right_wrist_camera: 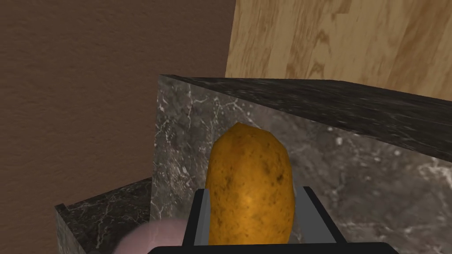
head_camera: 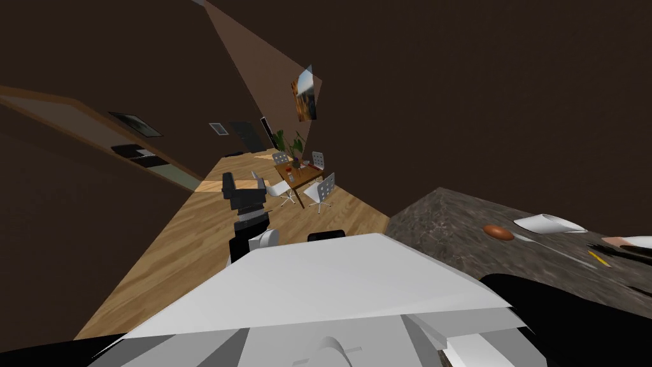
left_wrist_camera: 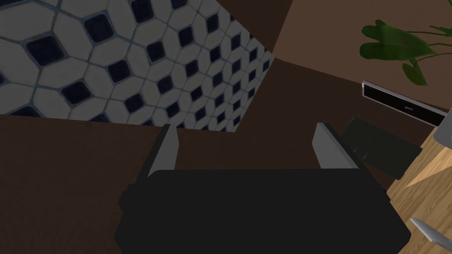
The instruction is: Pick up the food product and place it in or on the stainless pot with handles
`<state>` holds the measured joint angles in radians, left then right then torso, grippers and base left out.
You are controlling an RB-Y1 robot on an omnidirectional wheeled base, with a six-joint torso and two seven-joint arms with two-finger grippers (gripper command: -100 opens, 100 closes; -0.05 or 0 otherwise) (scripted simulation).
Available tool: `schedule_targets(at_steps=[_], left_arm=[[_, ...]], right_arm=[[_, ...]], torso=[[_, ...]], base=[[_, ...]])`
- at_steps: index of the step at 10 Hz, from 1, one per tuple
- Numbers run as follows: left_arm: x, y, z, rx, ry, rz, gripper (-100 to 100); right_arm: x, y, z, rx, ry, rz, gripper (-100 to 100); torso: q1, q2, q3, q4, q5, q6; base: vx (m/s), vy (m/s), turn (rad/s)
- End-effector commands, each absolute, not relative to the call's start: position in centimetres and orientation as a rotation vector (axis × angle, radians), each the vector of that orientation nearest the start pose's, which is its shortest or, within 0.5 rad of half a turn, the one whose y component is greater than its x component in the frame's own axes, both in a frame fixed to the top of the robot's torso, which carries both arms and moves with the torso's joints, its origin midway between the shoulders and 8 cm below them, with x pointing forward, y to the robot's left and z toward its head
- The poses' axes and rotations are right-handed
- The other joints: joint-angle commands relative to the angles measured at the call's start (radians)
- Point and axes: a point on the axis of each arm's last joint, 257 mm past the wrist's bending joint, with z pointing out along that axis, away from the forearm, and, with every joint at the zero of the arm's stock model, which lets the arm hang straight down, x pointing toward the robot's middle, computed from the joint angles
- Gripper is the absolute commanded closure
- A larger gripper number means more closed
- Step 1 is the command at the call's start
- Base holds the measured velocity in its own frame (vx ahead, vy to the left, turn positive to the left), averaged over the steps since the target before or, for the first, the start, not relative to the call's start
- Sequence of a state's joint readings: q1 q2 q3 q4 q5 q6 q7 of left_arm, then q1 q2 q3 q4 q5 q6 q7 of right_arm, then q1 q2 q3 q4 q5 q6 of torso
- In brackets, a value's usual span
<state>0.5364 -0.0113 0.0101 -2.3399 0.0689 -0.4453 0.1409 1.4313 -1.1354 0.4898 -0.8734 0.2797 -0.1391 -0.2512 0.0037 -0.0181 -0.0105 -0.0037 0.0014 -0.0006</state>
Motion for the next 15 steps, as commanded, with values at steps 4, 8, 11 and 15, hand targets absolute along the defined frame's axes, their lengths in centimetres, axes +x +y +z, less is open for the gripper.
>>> schedule_targets(at_steps=[4,8,11,15], left_arm=[[33.6,29.5,2.9,-0.78,0.534,-1.447,0],[33.6,29.5,2.9,-0.78,0.534,-1.447,0],[33.6,29.5,2.9,-0.78,0.534,-1.447,0],[33.6,29.5,3.0,-0.78,0.534,-1.447,0]], right_arm=[[-53.0,-65.6,-20.1,1.032,3.356,-1.136,100],[-52.2,-67.5,-18.1,0.873,3.445,-1.146,100],[-50.7,-69.5,-17.1,0.774,3.481,-1.139,100],[-47.2,-72.7,-16.0,0.685,3.484,-1.118,100]], torso=[[-0.004,-0.002,-0.002,-0.001,-0.001,-0.001],[-0.01,0.0,-0.001,-0.001,-0.003,-0.002],[-0.009,0.003,0.001,0.0,-0.002,-0.001],[-0.015,0.007,0.003,0.001,-0.004,-0.002]], base=[[0.221,-0.019,-0.075],[0.197,-0.062,-0.107],[0.155,-0.064,-0.14],[0.124,-0.116,-0.155]])
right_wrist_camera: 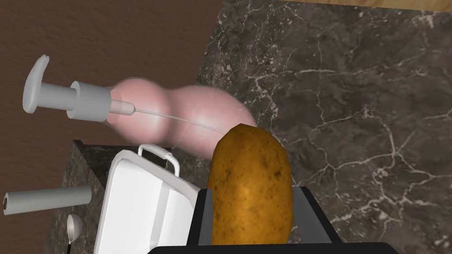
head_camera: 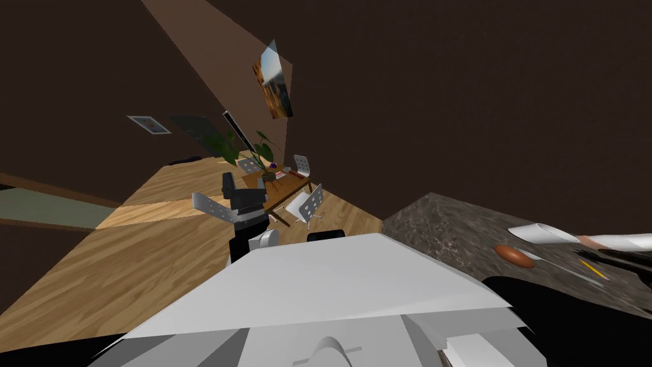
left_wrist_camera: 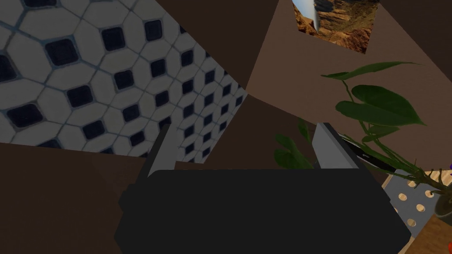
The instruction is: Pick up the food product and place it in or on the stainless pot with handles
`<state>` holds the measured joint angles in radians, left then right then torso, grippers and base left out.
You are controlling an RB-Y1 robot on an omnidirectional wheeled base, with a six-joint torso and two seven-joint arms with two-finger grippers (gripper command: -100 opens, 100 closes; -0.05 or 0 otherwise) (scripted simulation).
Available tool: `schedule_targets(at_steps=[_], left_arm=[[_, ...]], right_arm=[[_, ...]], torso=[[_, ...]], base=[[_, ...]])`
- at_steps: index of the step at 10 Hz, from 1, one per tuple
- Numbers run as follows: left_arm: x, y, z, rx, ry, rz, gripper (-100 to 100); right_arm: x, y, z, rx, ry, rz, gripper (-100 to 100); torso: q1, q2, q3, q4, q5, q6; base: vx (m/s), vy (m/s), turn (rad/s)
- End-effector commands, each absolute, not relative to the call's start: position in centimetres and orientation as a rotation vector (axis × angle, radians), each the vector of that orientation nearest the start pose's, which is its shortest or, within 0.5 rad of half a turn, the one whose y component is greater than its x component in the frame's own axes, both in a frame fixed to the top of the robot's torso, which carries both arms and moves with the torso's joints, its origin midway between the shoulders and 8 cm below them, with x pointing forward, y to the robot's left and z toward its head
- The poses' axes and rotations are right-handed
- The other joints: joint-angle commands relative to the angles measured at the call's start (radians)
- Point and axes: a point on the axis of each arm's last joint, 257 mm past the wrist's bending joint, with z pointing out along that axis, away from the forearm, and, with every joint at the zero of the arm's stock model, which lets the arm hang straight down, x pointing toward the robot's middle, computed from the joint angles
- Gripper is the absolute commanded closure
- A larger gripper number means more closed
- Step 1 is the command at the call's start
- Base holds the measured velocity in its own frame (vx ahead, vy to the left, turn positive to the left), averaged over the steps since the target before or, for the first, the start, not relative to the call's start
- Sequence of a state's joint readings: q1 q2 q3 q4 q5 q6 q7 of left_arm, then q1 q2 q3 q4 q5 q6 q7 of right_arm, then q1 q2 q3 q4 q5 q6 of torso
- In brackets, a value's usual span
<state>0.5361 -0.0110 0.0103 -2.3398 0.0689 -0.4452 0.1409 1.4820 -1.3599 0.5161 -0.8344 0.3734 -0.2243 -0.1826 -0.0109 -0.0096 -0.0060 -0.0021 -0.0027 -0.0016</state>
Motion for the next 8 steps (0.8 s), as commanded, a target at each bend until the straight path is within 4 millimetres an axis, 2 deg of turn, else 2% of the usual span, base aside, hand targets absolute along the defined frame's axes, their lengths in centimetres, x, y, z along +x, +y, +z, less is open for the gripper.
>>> schedule_targets(at_steps=[1,5,6,8], left_arm=[[33.6,29.5,3.0,-0.78,0.534,-1.447,0],[33.6,29.5,3.0,-0.78,0.534,-1.448,0],[33.6,29.5,3.0,-0.779,0.534,-1.448,0],[33.6,29.5,3.0,-0.779,0.534,-1.448,0]], right_arm=[[-47.2,-72.7,-16.0,-0.471,-2.397,0.769,100],[-42.3,-76.3,-15.4,-0.462,-2.463,0.775,100],[-42.3,-76.3,-15.4,-0.462,-2.463,0.775,100],[-39.4,-78.0,-15.1,-0.47,-2.506,0.78,100]], torso=[[0.0,0.0,0.0,0.0,0.0,0.0],[0.0,0.005,0.003,0.002,0.0,0.002],[-0.001,0.007,0.004,0.002,0.0,0.002],[0.0,0.008,0.005,0.003,0.0,0.002]], base=[[0.043,-0.075,-0.051],[0.052,-0.105,-0.167],[0.021,-0.089,-0.032],[0.008,-0.111,-0.144]])
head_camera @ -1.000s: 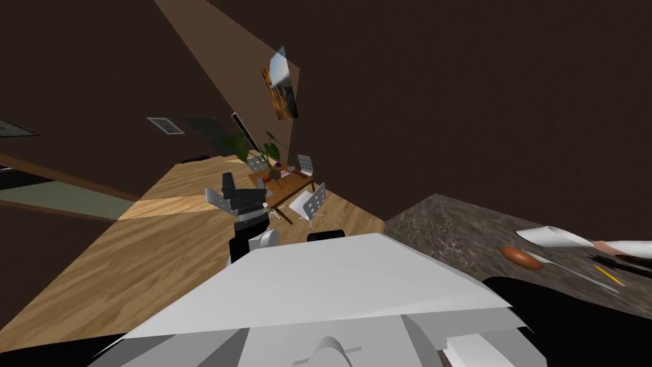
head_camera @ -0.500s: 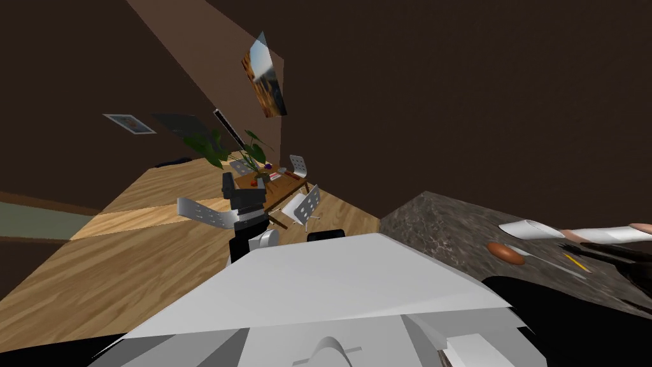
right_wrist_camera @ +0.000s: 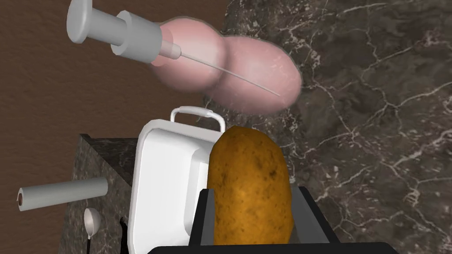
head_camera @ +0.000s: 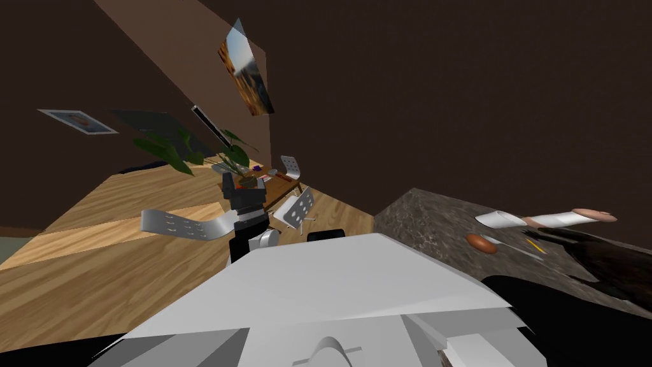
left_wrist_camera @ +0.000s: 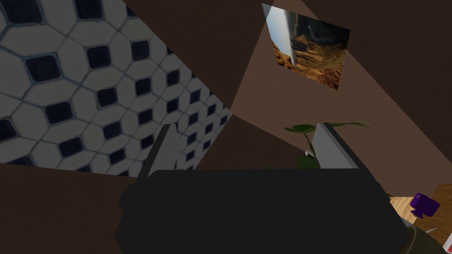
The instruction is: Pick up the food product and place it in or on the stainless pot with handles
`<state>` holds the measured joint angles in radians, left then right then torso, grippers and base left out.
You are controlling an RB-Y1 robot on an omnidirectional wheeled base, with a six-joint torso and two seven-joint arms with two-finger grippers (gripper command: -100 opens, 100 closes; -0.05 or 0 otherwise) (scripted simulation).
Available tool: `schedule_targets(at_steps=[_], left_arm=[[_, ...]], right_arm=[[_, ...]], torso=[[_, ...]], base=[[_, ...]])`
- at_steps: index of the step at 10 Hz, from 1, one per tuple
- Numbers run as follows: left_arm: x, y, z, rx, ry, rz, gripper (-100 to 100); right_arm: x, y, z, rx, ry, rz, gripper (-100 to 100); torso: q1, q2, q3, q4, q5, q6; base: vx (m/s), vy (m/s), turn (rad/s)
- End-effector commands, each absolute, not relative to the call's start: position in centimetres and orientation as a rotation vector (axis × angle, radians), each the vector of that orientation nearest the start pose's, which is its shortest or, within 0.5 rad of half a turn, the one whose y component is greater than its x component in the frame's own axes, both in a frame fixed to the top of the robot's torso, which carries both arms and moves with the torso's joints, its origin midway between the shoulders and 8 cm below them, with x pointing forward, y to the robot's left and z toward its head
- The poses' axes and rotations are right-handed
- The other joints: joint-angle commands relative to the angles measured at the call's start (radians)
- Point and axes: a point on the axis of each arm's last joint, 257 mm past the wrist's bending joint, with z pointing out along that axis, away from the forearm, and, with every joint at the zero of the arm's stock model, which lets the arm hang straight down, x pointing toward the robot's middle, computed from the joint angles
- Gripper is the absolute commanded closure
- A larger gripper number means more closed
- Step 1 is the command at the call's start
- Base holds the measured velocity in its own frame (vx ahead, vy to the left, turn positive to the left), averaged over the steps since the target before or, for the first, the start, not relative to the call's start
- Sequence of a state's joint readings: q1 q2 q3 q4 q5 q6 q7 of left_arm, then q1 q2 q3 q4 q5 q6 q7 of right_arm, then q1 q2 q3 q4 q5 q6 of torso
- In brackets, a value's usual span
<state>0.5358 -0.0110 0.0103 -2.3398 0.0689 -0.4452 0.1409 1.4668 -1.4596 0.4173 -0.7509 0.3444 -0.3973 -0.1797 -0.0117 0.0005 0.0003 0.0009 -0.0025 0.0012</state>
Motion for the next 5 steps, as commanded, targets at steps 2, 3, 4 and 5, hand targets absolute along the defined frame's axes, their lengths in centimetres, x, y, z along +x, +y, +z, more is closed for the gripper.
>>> schedule_targets(at_steps=[2,3,4,5], left_arm=[[33.6,29.5,3.0,-0.779,0.534,-1.448,0],[33.6,29.5,3.0,-0.779,0.534,-1.448,0],[33.6,29.5,3.0,-0.779,0.534,-1.448,0],[33.6,29.5,3.0,-0.779,0.534,-1.448,0]], right_arm=[[-36.3,-79.6,-14.8,0.633,3.354,-1.037,100],[-34.7,-80.2,-14.8,0.635,3.333,-1.015,100],[-33.2,-80.8,-14.6,0.634,3.309,-0.999,100],[-32.8,-81.1,-14.7,0.632,3.301,-1.004,100]], torso=[[-0.002,0.001,0.0,0.0,0.0,0.0],[-0.003,0.001,0.001,0.001,-0.001,0.0],[-0.003,0.002,0.002,0.001,-0.001,0.0],[-0.003,0.003,0.002,0.001,-0.001,0.0]], base=[[0.001,-0.152,-0.15],[-0.016,-0.155,-0.174],[-0.02,-0.151,-0.162],[-0.009,-0.096,-0.027]])
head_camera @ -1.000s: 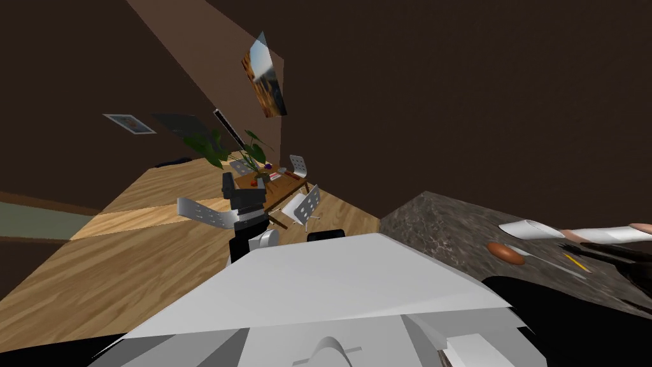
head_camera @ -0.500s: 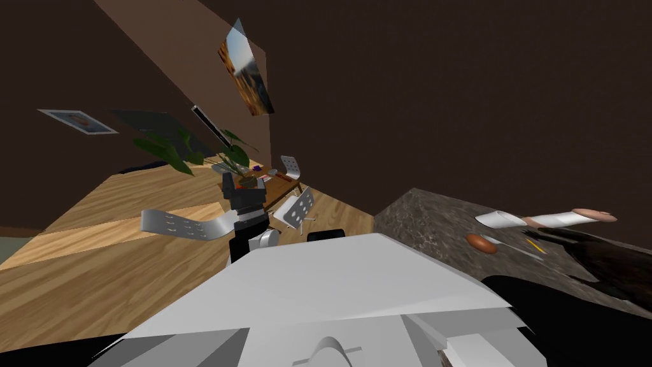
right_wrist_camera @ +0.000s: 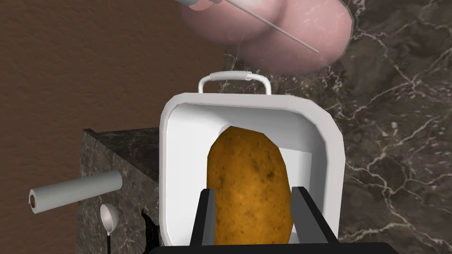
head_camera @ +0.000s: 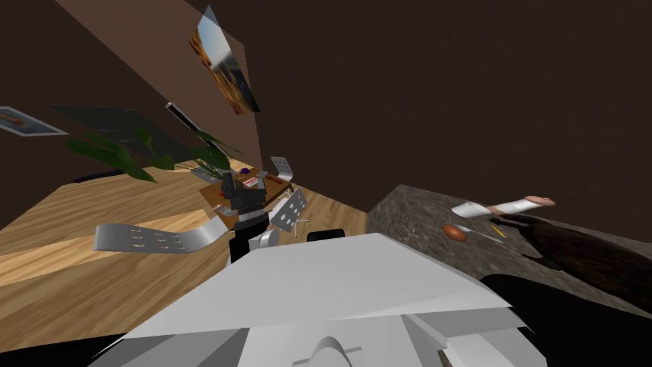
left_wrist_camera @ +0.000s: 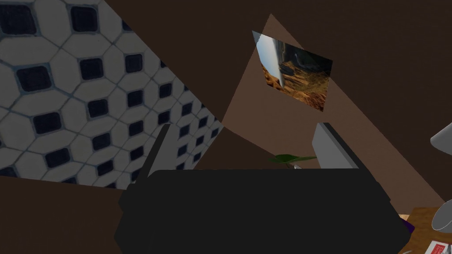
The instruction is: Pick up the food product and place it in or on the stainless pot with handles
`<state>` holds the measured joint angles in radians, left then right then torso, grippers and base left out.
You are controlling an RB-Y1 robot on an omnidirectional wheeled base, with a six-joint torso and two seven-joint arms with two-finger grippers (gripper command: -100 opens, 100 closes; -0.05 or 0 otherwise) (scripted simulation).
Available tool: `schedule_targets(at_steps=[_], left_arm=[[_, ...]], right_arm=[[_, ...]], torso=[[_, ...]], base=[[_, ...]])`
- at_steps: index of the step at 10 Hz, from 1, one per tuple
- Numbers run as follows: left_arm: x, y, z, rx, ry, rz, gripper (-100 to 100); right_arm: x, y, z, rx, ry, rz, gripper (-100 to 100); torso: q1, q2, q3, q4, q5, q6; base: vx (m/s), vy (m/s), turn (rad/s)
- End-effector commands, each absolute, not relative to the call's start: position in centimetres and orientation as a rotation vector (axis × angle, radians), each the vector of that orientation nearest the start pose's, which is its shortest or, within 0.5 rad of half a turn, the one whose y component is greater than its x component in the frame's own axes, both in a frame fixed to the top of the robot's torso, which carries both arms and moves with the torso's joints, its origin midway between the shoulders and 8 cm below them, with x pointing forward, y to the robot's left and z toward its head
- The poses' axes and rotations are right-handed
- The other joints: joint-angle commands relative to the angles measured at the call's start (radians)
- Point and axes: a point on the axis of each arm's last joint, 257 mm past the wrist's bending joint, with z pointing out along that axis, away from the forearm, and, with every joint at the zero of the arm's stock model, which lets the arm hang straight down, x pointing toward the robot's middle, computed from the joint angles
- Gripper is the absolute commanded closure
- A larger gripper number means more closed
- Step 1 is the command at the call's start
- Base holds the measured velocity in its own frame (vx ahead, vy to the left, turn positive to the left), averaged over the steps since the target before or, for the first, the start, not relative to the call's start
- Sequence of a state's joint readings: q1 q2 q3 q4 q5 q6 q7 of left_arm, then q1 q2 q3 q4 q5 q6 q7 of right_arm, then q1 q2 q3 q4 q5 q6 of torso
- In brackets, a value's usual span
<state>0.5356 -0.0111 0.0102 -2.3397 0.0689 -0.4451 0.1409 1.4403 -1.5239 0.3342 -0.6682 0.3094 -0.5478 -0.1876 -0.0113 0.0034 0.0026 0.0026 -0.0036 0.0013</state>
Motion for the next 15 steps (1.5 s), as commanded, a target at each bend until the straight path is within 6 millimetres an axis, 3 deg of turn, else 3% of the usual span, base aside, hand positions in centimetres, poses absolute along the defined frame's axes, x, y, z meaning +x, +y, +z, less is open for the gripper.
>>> schedule_targets(at_steps=[1,2,3,7,10,12,13,15], left_arm=[[33.6,29.4,3.0,-0.779,0.534,-1.448,0],[33.6,29.4,3.0,-0.78,0.534,-1.448,0],[33.6,29.5,3.0,-0.779,0.534,-1.448,0],[33.6,29.4,3.0,-0.779,0.534,-1.448,0],[33.6,29.4,3.0,-0.779,0.534,-1.448,0],[33.6,29.4,3.0,-0.779,0.534,-1.448,0],[33.6,29.4,3.0,-0.779,0.534,-1.448,0],[33.6,29.4,3.0,-0.779,0.534,-1.448,0]], right_arm=[[-33.2,-80.8,-14.6,0.634,3.309,-0.999,100],[-30.3,-81.9,-14.4,0.634,3.265,-0.969,100],[-30.3,-81.9,-14.4,0.634,3.265,-0.969,100],[-25.8,-83.4,-14.0,0.634,3.189,-0.922,100],[-24.0,-83.9,-13.7,0.634,3.155,-0.905,100],[-24.0,-83.9,-13.6,0.633,3.156,-0.909,100],[-24.0,-83.9,-13.6,0.635,3.156,-0.907,-100],[-24.0,-83.9,-13.6,0.635,3.155,-0.907,-100]], torso=[[0.0,0.0,0.0,0.0,0.0,0.0],[0.005,0.0,0.0,0.0,0.001,0.0],[0.004,0.0,0.0,0.0,0.002,0.002],[0.002,0.002,0.001,0.0,0.002,0.001],[0.005,0.002,0.001,0.0,0.002,0.001],[0.008,0.001,0.0,0.0,0.003,0.001],[0.01,0.001,0.0,0.0,0.003,0.001],[0.011,0.0,0.0,-0.001,0.004,0.001]], base=[[0.004,-0.022,0.023],[-0.009,-0.071,-0.183],[-0.017,-0.093,-0.106],[-0.029,-0.101,-0.078],[-0.022,-0.059,-0.044],[-0.003,-0.014,-0.014],[0.0,0.0,0.0],[0.0,0.0,0.0]])
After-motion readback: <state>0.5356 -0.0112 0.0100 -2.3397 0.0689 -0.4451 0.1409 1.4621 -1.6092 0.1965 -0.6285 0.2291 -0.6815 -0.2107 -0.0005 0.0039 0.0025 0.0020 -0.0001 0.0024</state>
